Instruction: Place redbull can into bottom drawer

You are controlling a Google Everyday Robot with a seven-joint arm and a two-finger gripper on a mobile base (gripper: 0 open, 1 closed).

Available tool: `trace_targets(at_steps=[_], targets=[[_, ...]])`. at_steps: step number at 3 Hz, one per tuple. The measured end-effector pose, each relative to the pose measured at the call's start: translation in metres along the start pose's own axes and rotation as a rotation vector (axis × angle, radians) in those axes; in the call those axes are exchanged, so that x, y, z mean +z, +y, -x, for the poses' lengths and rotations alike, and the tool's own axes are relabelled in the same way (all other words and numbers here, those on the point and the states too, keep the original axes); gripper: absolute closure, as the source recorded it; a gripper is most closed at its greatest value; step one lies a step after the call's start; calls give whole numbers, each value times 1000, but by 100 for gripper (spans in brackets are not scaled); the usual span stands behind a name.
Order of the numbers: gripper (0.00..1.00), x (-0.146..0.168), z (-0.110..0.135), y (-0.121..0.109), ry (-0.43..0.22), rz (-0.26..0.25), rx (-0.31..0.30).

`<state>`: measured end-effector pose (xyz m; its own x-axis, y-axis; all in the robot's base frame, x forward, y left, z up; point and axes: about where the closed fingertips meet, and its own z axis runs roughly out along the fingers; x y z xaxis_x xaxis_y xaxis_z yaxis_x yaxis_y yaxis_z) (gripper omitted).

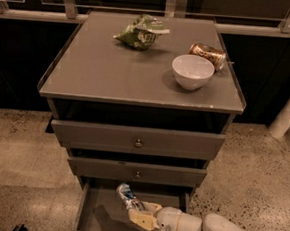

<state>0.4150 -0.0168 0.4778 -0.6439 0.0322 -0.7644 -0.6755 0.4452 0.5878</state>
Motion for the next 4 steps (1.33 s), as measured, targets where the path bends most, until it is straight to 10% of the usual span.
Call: trace_targets(at_steps=[3, 4], targets=[[100, -32, -106, -116, -79, -61, 237], [100, -30, -108, -117, -82, -61, 240]])
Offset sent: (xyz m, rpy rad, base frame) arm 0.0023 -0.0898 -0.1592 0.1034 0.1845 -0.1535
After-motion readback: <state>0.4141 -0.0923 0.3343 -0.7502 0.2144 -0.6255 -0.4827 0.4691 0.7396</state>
